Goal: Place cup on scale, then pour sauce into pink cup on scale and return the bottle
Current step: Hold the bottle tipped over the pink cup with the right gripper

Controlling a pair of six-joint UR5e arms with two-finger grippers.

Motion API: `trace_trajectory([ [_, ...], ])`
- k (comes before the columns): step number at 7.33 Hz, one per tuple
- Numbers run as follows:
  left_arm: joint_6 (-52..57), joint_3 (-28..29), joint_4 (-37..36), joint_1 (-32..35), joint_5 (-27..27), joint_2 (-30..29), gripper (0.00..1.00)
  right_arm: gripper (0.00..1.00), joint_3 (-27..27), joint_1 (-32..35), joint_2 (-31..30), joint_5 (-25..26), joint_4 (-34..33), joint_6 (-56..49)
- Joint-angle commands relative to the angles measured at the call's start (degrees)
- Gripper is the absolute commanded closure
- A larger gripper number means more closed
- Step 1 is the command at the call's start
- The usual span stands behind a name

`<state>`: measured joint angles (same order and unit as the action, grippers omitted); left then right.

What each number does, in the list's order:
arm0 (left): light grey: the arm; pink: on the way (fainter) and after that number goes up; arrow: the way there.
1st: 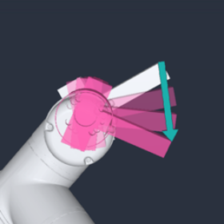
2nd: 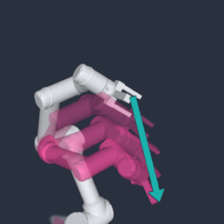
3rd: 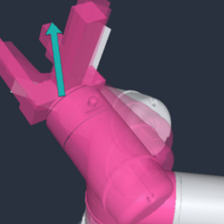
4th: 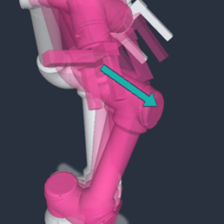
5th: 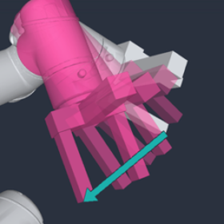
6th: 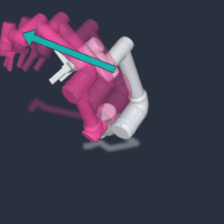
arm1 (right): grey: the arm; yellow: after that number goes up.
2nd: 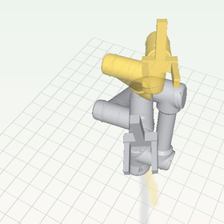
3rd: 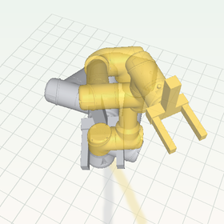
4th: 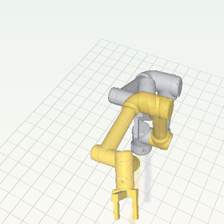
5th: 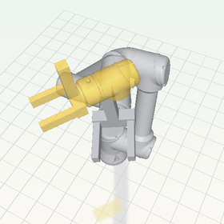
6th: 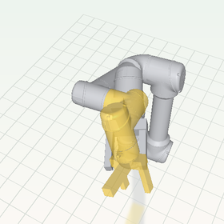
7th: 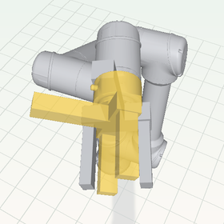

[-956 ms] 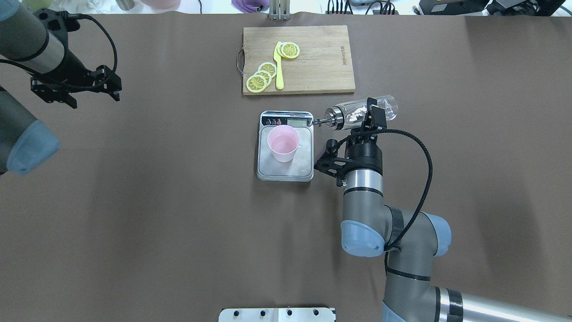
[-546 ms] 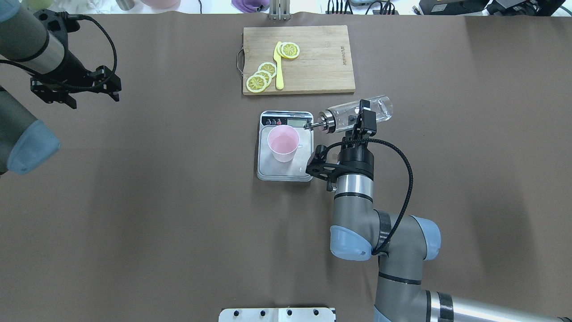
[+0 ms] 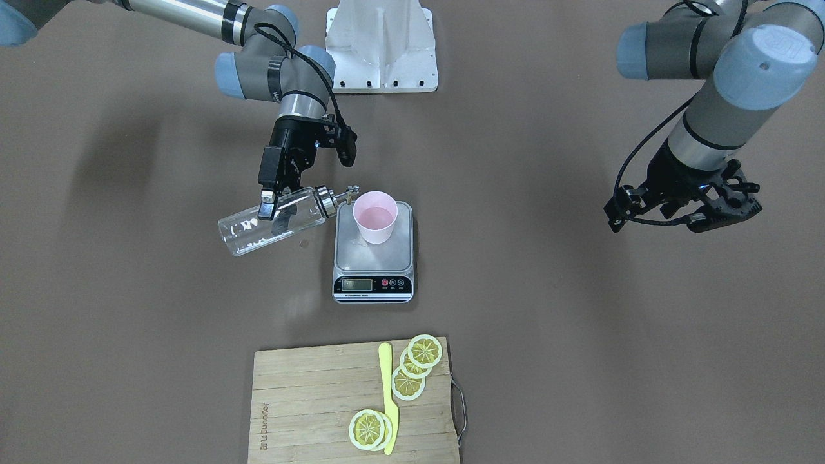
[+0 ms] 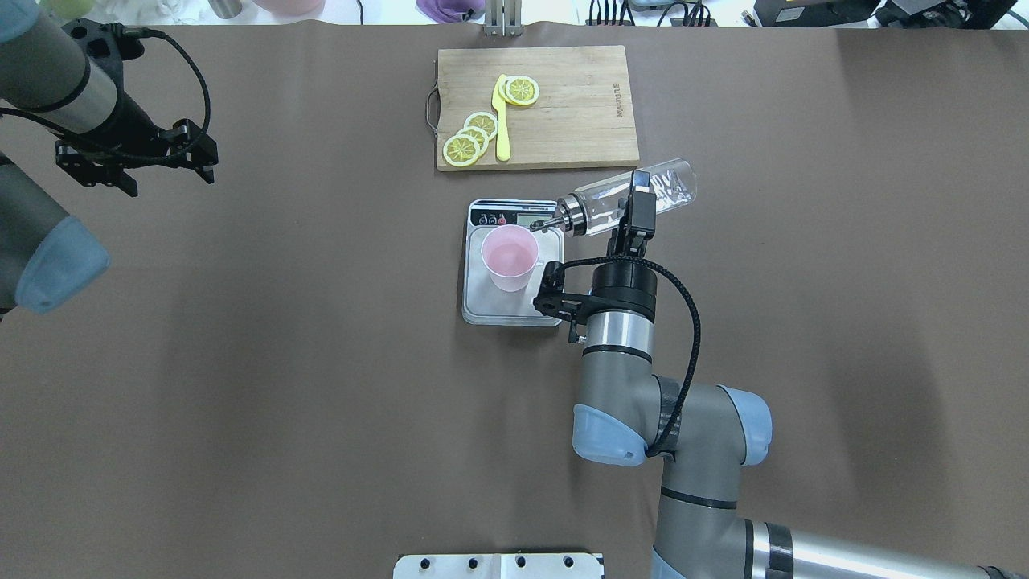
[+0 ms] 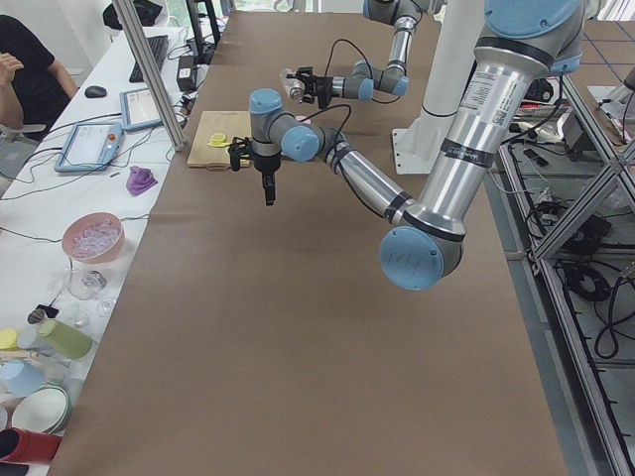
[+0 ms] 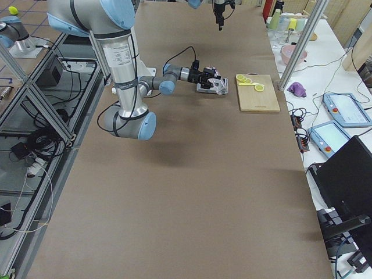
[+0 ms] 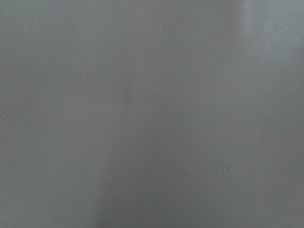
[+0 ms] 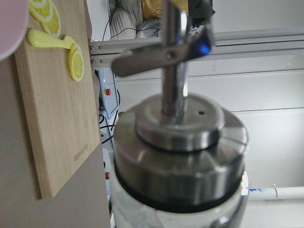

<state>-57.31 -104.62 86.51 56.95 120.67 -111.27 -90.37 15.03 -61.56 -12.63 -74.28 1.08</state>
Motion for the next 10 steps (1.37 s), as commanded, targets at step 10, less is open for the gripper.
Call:
trace_trajectory([
  [10,0.00,0.56,0.15,0.18,0.18,0.00,0.02,1.00,3.18,-0.53,1.00,8.05,-0.43,-11.79],
])
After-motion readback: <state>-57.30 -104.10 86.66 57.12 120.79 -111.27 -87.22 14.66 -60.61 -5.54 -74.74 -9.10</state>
